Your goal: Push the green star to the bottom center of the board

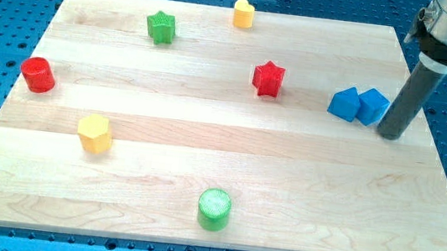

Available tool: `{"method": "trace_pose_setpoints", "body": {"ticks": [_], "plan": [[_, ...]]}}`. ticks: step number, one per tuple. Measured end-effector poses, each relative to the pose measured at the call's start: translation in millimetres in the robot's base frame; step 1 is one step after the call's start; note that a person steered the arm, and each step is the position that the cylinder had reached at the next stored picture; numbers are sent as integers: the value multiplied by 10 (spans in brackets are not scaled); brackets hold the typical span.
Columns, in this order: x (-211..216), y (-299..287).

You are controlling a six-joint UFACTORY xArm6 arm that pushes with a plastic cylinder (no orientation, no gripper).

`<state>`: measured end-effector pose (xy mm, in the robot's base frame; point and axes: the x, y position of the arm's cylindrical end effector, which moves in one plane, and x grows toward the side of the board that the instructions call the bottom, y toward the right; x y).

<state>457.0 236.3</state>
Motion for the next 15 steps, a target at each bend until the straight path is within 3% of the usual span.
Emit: {"method": "trace_pose_setpoints", "body": {"ticks": [1, 3, 4, 8, 11, 13, 15], "plan": [[421, -8], [18, -1631], [246, -2165], [336, -2483], [-508, -3303], [-507, -3293], [-1047, -4038]]}}
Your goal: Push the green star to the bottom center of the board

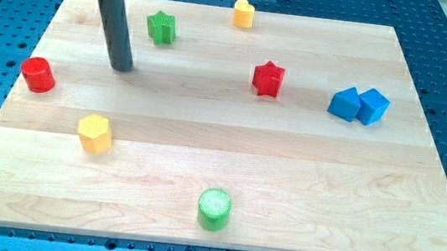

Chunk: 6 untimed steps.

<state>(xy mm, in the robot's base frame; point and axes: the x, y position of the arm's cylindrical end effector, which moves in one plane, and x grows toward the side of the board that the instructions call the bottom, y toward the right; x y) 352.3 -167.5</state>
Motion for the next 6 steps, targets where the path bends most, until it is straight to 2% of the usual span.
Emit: {"method": "trace_pose_setpoints", "body": {"ticks": [1, 2, 3, 5, 6], "plan": [[-158, 14], [-886, -141], [-1194, 319], [-103, 924], [-56, 899]]}}
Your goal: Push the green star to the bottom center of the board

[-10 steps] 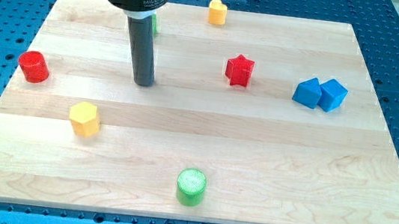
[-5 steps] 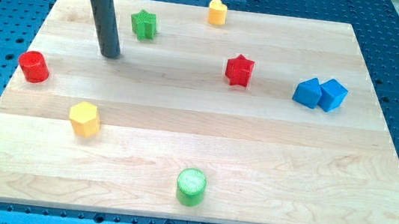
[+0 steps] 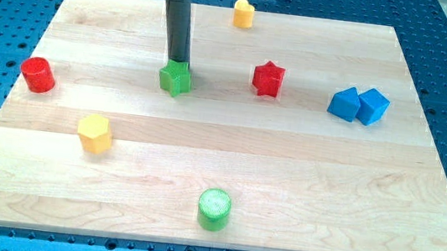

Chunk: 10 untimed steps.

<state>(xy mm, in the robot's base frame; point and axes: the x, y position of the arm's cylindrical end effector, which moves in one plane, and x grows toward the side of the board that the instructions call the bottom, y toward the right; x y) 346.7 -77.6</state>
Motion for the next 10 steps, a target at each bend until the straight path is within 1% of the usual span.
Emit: {"method": "trace_pose_setpoints", "body": {"ticks": [2, 3, 4, 5, 6, 7, 10], "plan": [[675, 59], [829, 143], [877, -115], [1186, 83], [1624, 303], [1923, 337], [1923, 397]]}}
